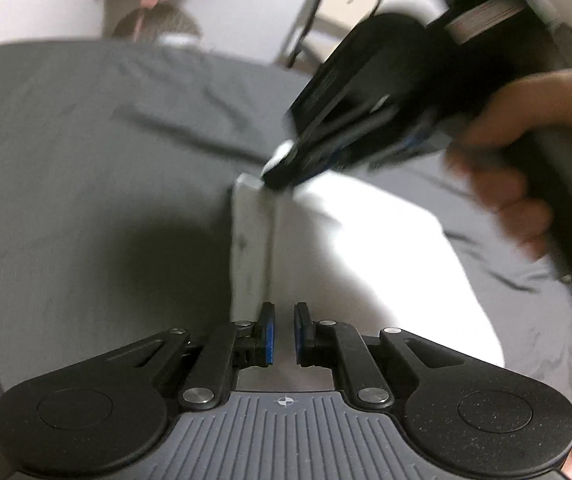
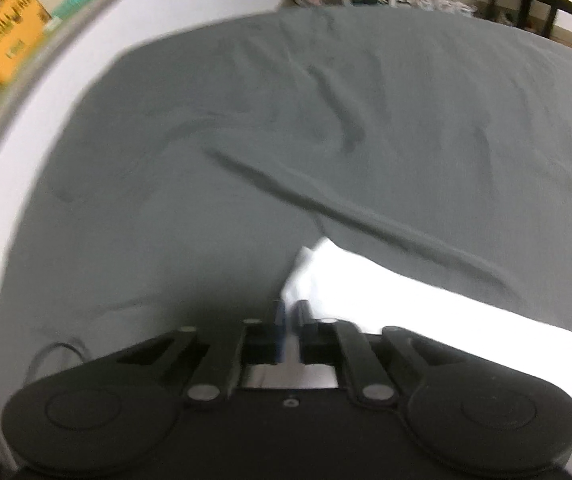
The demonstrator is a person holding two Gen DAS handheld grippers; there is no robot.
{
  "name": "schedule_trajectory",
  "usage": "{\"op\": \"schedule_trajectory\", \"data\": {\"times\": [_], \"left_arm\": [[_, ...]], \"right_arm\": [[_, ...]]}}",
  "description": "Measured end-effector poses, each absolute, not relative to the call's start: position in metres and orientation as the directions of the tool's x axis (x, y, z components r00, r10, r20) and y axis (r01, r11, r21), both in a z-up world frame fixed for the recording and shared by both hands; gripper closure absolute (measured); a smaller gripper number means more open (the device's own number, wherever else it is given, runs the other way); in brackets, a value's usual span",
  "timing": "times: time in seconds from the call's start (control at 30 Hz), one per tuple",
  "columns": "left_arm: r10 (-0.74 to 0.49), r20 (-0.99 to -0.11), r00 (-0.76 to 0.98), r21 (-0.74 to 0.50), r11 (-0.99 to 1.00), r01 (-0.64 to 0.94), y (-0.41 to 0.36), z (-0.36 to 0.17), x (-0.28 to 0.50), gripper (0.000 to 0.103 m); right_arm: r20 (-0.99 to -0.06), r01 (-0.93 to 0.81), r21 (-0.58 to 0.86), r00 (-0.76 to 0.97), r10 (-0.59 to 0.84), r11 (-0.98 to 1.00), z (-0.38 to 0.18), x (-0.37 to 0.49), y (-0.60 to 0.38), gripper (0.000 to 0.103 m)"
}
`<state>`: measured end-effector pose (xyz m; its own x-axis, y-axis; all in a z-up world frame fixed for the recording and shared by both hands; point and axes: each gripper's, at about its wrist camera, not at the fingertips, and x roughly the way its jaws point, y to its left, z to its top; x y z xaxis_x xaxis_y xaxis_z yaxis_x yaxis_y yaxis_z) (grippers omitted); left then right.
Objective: Fold clothes
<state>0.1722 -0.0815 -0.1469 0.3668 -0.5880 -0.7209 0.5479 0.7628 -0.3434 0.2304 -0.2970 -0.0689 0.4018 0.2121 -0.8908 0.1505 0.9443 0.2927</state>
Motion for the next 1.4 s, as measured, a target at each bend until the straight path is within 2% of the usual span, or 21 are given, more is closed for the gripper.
{"op": "schedule_trajectory", "data": {"times": [0.2, 0.3, 0.37, 0.4, 0.43, 0.5, 0.63, 0.77, 0.87, 0.93, 1.07, 1.2, 1.33, 1.37, 1.4], "left_arm": [[-0.55, -0.754, 0.359, -0.323, 0.786, 0.527, -0.08, -0.151, 0.174, 0.095], [-0.562, -0.735, 0.379, -0.332, 0.786, 0.521, -0.068, -0.149, 0.176, 0.095], [-0.594, -0.697, 0.402, -0.372, 0.779, 0.505, -0.059, -0.146, 0.178, 0.095], [-0.609, -0.677, 0.414, -0.396, 0.775, 0.493, -0.054, -0.144, 0.179, 0.095], [-0.62, -0.661, 0.422, -0.419, 0.772, 0.478, -0.049, -0.143, 0.18, 0.095], [-0.634, -0.641, 0.433, -0.458, 0.769, 0.447, -0.044, -0.143, 0.183, 0.095], [-0.622, -0.635, 0.458, -0.485, 0.783, 0.39, -0.037, -0.143, 0.186, 0.095], [-0.61, -0.636, 0.472, -0.498, 0.792, 0.353, -0.034, -0.143, 0.188, 0.095], [-0.616, -0.632, 0.47, -0.513, 0.788, 0.342, -0.034, -0.147, 0.191, 0.095], [-0.61, -0.635, 0.474, -0.513, 0.792, 0.332, -0.035, -0.151, 0.194, 0.095], [-0.617, -0.628, 0.474, -0.542, 0.784, 0.303, -0.031, -0.157, 0.202, 0.095], [-0.665, -0.571, 0.481, -0.607, 0.737, 0.298, -0.026, -0.155, 0.203, 0.095], [-0.682, -0.569, 0.461, -0.618, 0.723, 0.308, -0.032, -0.159, 0.205, 0.095], [-0.677, -0.58, 0.453, -0.604, 0.731, 0.317, -0.035, -0.159, 0.205, 0.095], [-0.672, -0.592, 0.445, -0.591, 0.738, 0.327, -0.038, -0.16, 0.205, 0.095]], "right_arm": [[-0.898, 0.159, 0.294, 0.383, 0.216, 0.942, -0.084, 0.24, -0.295, 0.101], [-0.887, 0.181, 0.343, 0.385, 0.254, 0.922, -0.093, 0.244, -0.297, 0.102], [-0.877, 0.178, 0.372, 0.389, 0.282, 0.911, -0.09, 0.242, -0.297, 0.097], [-0.872, 0.165, 0.379, 0.394, 0.291, 0.911, -0.087, 0.24, -0.297, 0.09], [-0.864, 0.132, 0.376, 0.409, 0.295, 0.917, -0.084, 0.236, -0.295, 0.076], [-0.84, 0.052, 0.345, 0.462, 0.283, 0.937, -0.066, 0.214, -0.294, 0.069], [-0.85, 0.021, 0.19, 0.504, 0.153, 0.982, -0.048, 0.162, -0.293, 0.069], [-0.84, -0.047, 0.097, 0.531, 0.108, 0.994, -0.064, 0.123, -0.278, 0.07], [-0.813, -0.085, -0.023, 0.582, 0.031, 0.996, -0.088, 0.116, -0.26, 0.078], [-0.806, -0.093, -0.028, 0.591, 0.032, 0.995, -0.1, 0.116, -0.256, 0.1], [-0.779, -0.093, 0.033, 0.622, 0.084, 0.995, -0.105, 0.113, -0.258, 0.101], [-0.743, -0.124, 0.122, 0.646, 0.173, 0.985, -0.091, 0.112, -0.263, 0.101], [-0.798, -0.083, 0.118, 0.585, 0.145, 0.989, -0.105, 0.117, -0.267, 0.101], [-0.793, -0.088, 0.12, 0.591, 0.149, 0.989, -0.103, 0.115, -0.267, 0.1], [-0.787, -0.094, 0.121, 0.597, 0.153, 0.988, -0.1, 0.114, -0.267, 0.093]]}}
